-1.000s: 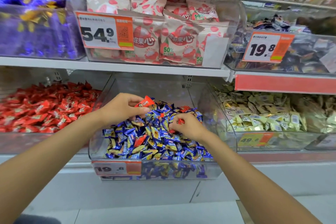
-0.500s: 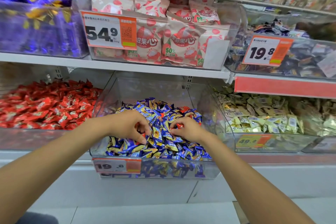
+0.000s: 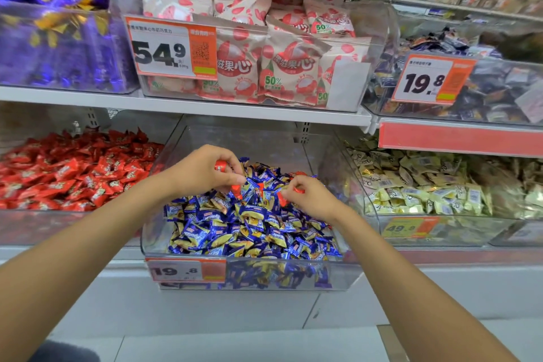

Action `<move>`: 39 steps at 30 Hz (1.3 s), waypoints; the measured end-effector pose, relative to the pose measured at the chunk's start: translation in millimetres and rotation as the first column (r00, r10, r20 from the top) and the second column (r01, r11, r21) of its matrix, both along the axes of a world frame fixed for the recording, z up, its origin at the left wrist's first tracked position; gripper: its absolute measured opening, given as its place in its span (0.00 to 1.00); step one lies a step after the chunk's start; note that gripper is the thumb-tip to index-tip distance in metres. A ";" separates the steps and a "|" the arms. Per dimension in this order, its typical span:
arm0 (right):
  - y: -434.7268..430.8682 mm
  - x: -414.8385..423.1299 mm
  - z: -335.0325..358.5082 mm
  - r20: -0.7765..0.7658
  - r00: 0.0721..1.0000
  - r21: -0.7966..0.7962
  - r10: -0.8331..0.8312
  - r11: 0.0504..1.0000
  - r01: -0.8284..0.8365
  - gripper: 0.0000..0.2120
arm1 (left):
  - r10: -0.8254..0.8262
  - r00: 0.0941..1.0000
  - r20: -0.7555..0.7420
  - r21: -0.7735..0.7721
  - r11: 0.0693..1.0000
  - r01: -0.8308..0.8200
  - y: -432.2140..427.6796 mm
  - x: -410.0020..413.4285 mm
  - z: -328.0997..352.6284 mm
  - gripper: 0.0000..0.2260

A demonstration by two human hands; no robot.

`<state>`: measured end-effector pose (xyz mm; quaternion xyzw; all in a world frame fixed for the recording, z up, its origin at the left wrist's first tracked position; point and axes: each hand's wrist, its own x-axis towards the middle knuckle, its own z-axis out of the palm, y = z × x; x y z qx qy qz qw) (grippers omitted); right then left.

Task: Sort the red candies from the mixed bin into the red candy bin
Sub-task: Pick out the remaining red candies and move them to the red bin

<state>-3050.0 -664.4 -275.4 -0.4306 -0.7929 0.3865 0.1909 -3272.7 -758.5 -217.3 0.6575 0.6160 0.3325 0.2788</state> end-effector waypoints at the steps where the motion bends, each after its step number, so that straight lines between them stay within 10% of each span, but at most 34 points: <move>1: 1.3 1.7 4.5 -0.036 0.999 -0.014 -0.020 1.000 0.020 0.08 | 0.011 0.999 0.039 0.007 1.000 -0.011 2.0 1.0 0.5 0.05; 12: 0.0 18.0 35.8 -0.024 0.992 0.143 -0.120 0.982 0.123 0.16 | 0.054 0.998 0.032 -0.128 0.991 -0.049 54.4 22.0 -21.4 0.11; 24: -21.6 66.9 57.0 -0.053 0.992 0.348 -0.115 0.929 0.127 0.12 | -0.024 0.771 -0.637 -0.129 0.989 -0.076 82.6 29.6 -48.6 0.16; 39: -24.3 99.2 46.4 -0.355 0.905 0.325 -0.233 0.877 0.354 0.11 | -0.087 0.975 -0.203 0.025 0.995 0.094 88.7 101.4 -43.0 0.04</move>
